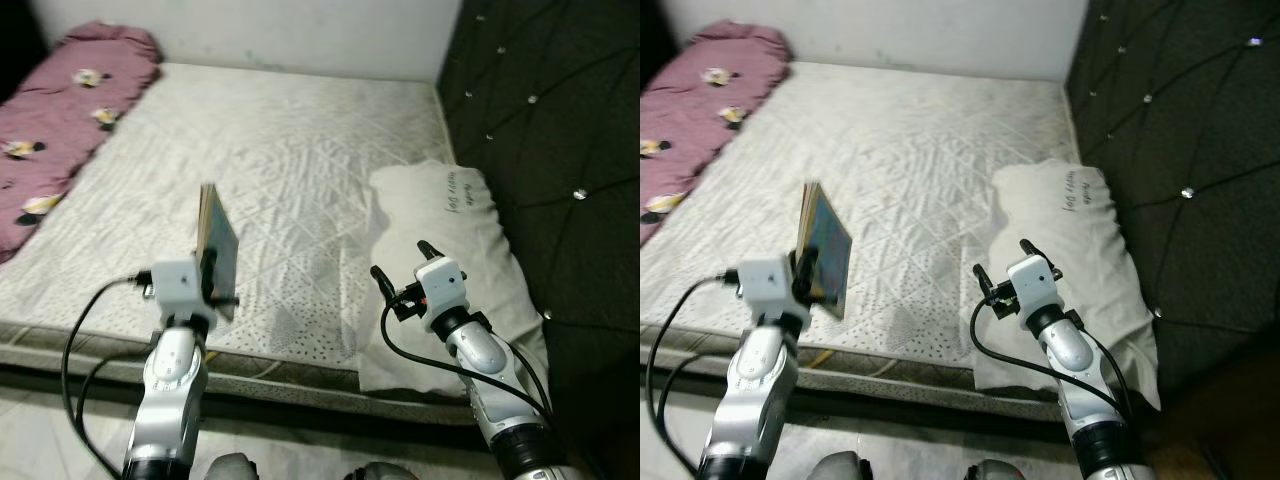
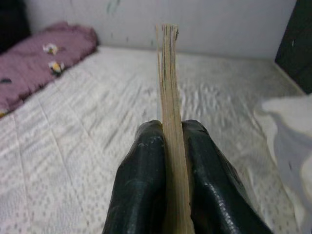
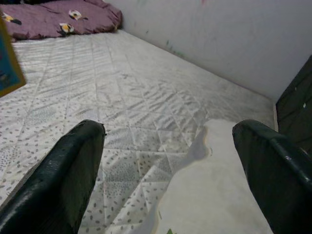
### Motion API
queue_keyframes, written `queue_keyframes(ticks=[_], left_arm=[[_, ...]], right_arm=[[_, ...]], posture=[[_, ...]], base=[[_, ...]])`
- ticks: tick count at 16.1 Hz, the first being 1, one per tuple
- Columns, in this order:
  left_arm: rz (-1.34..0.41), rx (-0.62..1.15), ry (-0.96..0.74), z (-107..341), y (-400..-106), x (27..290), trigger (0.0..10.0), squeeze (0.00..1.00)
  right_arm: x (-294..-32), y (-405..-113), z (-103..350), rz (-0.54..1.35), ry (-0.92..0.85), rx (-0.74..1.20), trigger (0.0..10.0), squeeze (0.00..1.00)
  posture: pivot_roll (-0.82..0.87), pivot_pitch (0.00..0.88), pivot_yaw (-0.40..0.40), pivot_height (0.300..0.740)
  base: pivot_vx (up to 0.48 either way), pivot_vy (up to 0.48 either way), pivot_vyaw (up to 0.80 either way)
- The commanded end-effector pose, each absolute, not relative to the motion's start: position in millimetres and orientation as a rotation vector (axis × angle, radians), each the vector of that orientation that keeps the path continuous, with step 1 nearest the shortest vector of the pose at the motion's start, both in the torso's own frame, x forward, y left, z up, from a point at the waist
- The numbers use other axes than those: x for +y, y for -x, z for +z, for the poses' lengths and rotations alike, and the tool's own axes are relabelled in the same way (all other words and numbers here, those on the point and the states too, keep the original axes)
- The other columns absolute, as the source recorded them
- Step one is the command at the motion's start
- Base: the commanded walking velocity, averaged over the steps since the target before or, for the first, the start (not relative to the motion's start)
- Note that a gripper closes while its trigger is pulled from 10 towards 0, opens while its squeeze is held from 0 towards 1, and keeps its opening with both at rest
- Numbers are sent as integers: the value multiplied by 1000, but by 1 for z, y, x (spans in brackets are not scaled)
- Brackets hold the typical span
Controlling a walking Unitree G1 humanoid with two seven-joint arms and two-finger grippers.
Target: Clean up the room
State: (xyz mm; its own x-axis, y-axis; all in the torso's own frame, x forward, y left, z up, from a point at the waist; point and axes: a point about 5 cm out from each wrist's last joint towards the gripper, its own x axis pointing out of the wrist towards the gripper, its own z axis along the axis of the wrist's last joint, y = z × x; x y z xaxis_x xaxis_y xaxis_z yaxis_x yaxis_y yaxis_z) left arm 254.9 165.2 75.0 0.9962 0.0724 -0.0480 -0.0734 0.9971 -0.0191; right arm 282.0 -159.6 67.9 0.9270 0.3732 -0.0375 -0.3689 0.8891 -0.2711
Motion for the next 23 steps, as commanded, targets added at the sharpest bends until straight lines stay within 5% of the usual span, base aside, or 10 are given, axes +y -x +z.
queue_keyframes(ticks=[1, 15, 23], left_arm=[[82, 6, 17, 85, -253, 166, 10000, 0], [159, 2, 47, 103, -221, 180, 10000, 0], [166, -14, 38, 112, -227, 181, 10000, 0]], right_arm=[[-159, -284, 74, 381, 269, -31, 10000, 0], [-164, -275, 72, 376, 219, 33, 10000, 0], [-160, -281, 78, 398, 210, 25, 10000, 0]], posture=[[-39, 19, -10, 740], [27, 113, -38, 736], [29, 129, -55, 638]], base=[[0, 0, 0], [0, 0, -313], [0, 0, 0]])
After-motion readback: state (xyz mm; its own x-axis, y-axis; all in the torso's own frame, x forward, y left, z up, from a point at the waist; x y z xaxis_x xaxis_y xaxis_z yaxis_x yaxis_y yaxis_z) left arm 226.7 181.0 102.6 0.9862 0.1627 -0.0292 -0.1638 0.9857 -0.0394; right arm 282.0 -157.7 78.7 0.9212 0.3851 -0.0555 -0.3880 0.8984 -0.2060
